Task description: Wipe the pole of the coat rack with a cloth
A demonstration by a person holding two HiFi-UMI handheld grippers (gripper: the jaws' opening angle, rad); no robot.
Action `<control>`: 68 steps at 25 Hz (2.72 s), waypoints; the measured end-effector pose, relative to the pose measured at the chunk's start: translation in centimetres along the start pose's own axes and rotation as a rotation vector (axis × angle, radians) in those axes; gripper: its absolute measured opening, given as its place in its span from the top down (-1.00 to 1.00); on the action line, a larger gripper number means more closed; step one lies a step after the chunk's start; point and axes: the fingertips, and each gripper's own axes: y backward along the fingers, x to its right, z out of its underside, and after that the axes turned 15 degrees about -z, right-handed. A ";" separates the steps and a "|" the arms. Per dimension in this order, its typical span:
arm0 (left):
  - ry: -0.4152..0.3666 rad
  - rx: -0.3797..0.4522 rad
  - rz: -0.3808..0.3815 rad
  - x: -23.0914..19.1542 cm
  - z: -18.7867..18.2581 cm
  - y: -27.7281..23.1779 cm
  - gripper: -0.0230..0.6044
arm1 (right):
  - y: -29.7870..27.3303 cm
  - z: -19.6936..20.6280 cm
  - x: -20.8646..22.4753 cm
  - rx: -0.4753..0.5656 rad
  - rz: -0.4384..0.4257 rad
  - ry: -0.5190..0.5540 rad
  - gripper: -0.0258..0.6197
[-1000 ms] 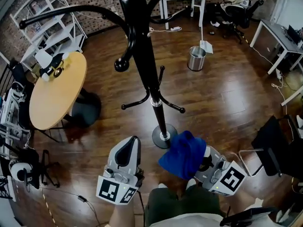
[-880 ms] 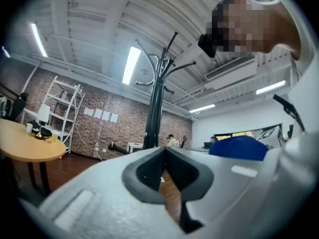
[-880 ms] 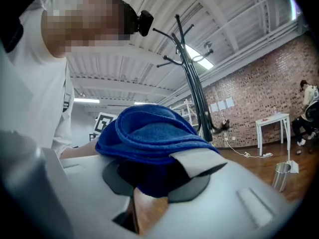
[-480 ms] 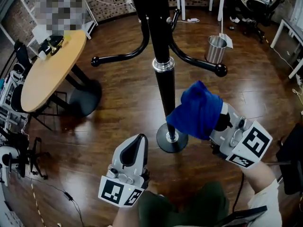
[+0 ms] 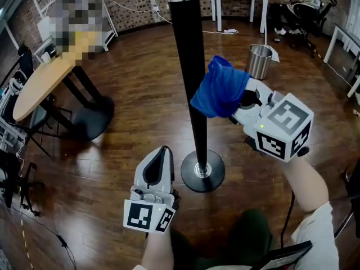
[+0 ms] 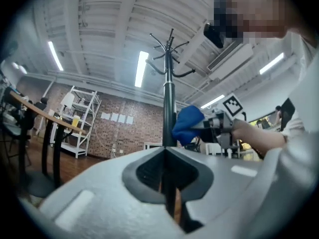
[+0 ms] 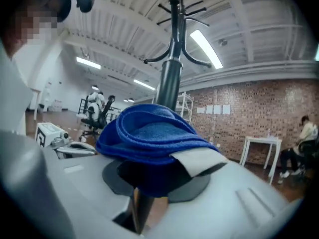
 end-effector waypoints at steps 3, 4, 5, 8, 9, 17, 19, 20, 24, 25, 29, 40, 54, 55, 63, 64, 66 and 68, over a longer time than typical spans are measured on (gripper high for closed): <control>0.009 -0.049 -0.002 -0.4 4.5 0.9 0.92 | -1.4 14.3 -3.0 -0.036 0.006 -0.097 0.57; 0.002 -0.052 -0.018 -0.8 5.3 0.8 0.92 | -2.6 20.0 -3.4 -0.044 0.025 -0.149 0.57; -0.006 -0.045 -0.037 -1.3 5.7 0.8 0.92 | -4.0 25.8 -3.9 -0.047 0.042 -0.212 0.57; 0.010 -0.005 -0.052 -2.0 6.4 1.3 0.92 | -7.8 42.1 -7.1 -0.124 0.052 -0.328 0.58; 0.024 0.001 -0.044 -2.2 6.4 1.5 0.92 | -8.7 46.6 -8.1 -0.176 0.061 -0.349 0.58; 0.038 -0.043 -0.100 -4.6 8.7 2.4 0.92 | -9.8 57.7 -12.9 -0.288 0.216 -0.468 0.59; 0.007 -0.089 -0.099 -5.0 9.7 1.9 0.92 | -10.5 50.3 -12.6 -0.241 0.189 -0.354 0.59; -0.001 -0.100 -0.100 -5.2 9.9 1.7 0.92 | -10.7 45.3 -12.3 -0.211 0.179 -0.299 0.59; -0.054 -0.140 -0.141 -7.1 10.0 0.7 0.92 | -10.3 21.9 -10.5 0.049 0.118 -0.145 0.59; -0.074 -0.161 -0.144 -7.6 10.0 0.3 0.92 | -10.2 16.5 -10.1 0.117 0.109 -0.115 0.59; -0.089 -0.180 -0.133 -8.2 9.9 -0.8 0.92 | -9.0 -1.1 -8.4 0.337 0.099 -0.035 0.59; -0.032 -0.152 -0.114 -7.4 11.6 0.2 0.92 | -6.5 -5.4 -4.7 0.376 0.227 0.022 0.59; -0.121 -0.126 -0.036 -5.2 12.6 0.7 0.92 | -17.6 60.8 -16.4 -0.336 0.271 -0.424 0.59; -0.154 -0.112 0.022 -4.0 12.3 0.7 0.92 | -17.4 61.7 -17.1 -0.366 0.264 -0.440 0.59; -0.092 -0.145 -0.128 -4.8 1.0 -1.2 0.92 | -8.7 21.5 -13.0 0.139 0.320 -0.294 0.60; -0.086 -0.111 -0.128 -4.4 -3.0 -2.0 0.92 | -6.1 14.4 -11.6 0.196 0.350 -0.278 0.60; -0.100 -0.070 -0.163 -3.8 -10.6 -2.7 0.92 | -1.0 1.8 -9.5 0.304 0.412 -0.241 0.60; -0.080 -0.061 -0.210 -3.0 -17.5 -2.2 0.92 | 2.8 -7.1 -8.8 0.359 0.452 -0.229 0.59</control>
